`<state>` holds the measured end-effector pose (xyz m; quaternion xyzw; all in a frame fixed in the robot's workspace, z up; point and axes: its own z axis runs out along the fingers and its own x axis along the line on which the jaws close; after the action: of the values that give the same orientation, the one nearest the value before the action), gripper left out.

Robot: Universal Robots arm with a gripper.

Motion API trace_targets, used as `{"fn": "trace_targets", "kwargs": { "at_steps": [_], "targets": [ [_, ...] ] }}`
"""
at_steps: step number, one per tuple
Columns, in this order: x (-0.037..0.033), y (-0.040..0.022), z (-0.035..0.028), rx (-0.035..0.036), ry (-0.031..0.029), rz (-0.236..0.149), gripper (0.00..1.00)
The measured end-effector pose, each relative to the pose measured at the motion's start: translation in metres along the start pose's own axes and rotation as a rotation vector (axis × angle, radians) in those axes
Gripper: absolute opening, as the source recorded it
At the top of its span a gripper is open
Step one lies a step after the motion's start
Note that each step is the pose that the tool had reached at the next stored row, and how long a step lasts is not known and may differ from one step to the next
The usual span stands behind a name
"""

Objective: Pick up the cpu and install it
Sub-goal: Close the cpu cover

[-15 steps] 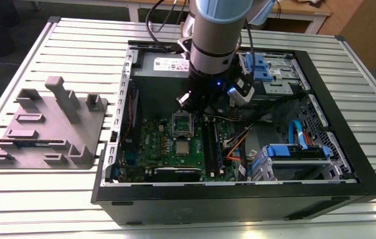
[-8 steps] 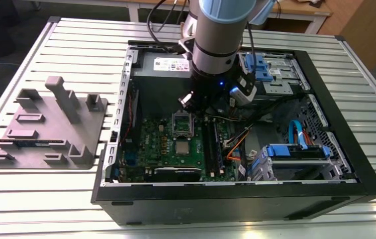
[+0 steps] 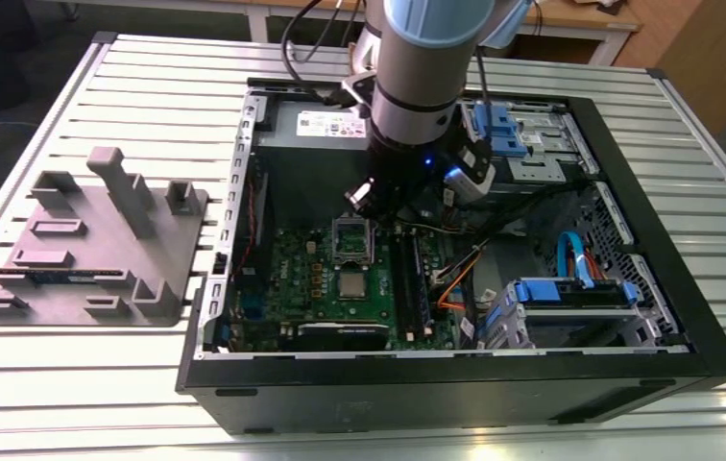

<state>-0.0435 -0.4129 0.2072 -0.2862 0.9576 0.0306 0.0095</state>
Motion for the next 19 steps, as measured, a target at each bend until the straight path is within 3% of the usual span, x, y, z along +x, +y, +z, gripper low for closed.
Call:
{"fn": "trace_targets", "kwargs": {
  "at_steps": [7, 15, 19],
  "targets": [
    [0.0033, 0.0022, 0.0009, 0.0014, 0.0011, -0.003, 0.10],
    [0.0041, 0.0021, -0.0012, 0.0204, 0.0145, -0.012, 0.10],
    [0.0040, 0.0022, -0.0041, 0.0248, 0.0176, -0.016, 0.10]
  ]
}}
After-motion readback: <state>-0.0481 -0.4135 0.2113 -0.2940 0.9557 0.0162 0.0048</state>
